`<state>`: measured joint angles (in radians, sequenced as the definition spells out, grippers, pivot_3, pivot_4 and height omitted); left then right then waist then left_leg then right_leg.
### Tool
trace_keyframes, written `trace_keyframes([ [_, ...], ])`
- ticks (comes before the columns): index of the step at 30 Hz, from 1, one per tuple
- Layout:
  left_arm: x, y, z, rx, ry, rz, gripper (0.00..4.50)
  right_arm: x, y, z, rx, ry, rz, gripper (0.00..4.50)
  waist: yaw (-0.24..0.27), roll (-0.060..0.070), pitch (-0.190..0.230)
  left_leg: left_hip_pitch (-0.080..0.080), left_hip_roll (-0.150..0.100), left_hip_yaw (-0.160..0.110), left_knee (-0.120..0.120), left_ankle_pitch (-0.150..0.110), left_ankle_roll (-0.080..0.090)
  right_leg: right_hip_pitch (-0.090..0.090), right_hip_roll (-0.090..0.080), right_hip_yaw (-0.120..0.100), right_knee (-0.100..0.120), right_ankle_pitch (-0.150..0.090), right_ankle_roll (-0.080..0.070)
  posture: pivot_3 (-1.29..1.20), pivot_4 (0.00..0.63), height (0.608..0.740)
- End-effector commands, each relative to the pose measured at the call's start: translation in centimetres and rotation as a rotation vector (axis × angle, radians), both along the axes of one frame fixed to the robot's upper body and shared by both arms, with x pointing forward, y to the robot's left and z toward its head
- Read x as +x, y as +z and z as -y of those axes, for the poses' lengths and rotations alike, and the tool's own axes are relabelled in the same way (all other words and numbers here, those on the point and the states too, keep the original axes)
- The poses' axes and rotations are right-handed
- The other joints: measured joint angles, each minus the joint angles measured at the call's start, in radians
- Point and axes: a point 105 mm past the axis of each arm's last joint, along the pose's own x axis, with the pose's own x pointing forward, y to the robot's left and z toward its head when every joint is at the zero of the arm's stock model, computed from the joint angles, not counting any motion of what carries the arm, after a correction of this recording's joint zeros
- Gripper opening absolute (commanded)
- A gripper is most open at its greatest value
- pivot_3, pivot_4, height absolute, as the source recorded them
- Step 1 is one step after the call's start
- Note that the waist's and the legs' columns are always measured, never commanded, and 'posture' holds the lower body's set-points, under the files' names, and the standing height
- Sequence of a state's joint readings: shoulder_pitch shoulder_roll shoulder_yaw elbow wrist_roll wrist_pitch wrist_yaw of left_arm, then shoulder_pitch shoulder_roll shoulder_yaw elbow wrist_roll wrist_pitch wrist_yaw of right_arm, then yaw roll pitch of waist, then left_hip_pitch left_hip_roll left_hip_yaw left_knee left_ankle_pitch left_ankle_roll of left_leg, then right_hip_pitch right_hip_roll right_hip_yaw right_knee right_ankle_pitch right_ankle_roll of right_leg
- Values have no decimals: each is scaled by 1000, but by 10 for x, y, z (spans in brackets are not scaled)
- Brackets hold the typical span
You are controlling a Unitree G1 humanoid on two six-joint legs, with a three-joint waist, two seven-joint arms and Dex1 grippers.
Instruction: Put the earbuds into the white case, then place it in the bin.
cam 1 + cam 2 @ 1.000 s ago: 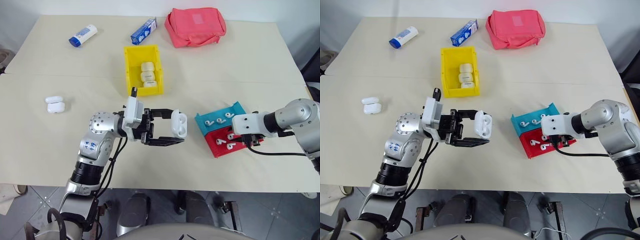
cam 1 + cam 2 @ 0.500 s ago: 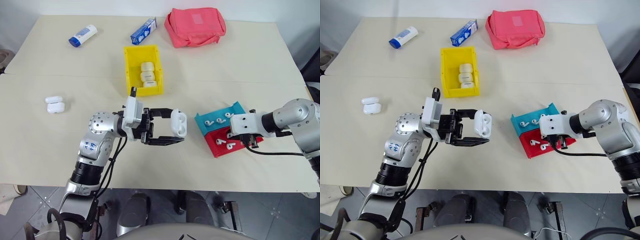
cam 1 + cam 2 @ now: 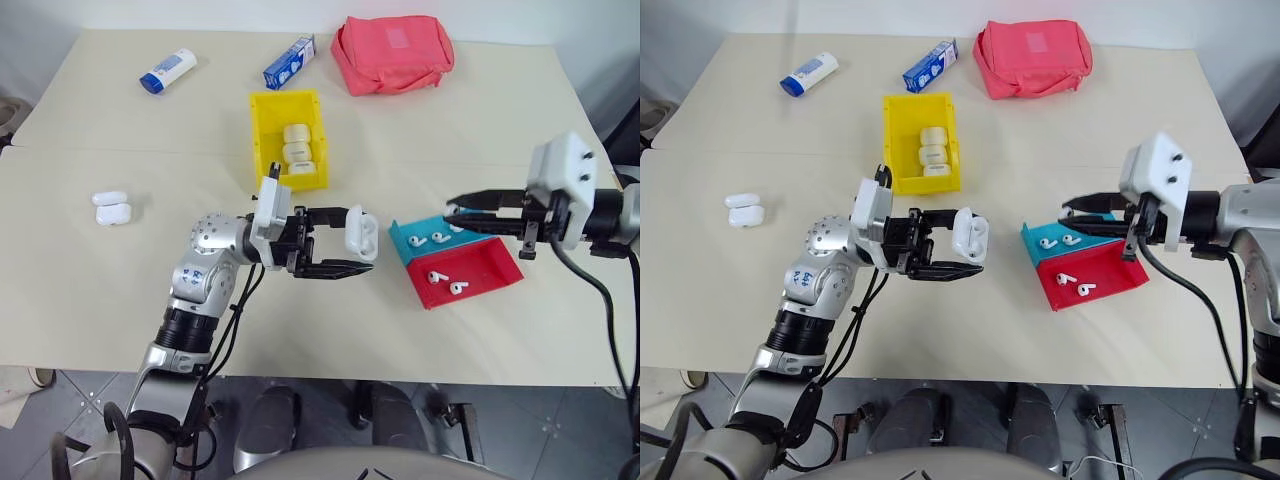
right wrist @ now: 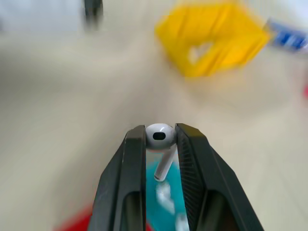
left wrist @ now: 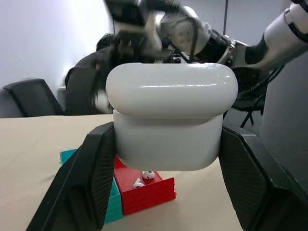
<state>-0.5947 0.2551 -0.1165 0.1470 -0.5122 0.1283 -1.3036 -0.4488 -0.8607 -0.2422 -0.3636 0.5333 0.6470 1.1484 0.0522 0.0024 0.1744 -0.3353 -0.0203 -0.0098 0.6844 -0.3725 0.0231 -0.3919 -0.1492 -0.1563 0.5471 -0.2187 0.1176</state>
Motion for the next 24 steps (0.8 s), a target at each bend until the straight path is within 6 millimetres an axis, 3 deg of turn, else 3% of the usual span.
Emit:
trace_keyframes([
  [1,-1,7,2,-28,-53,24,2787,-9,18,-14,98,26,37,559,0,0,0,0,0,0,0,0,0,0,0,0,0,0,0,0,150,740],
  [9,3,11,10,-69,-114,15,2787,-16,21,-53,370,123,-50,559,-1,0,0,-1,-1,0,0,0,1,-1,0,0,1,0,0,0,150,740],
  [24,13,18,10,-92,-120,38,2787,-20,1,-69,452,150,-113,559,-5,0,0,0,-1,1,0,0,2,-1,0,1,1,0,0,0,150,740],
])
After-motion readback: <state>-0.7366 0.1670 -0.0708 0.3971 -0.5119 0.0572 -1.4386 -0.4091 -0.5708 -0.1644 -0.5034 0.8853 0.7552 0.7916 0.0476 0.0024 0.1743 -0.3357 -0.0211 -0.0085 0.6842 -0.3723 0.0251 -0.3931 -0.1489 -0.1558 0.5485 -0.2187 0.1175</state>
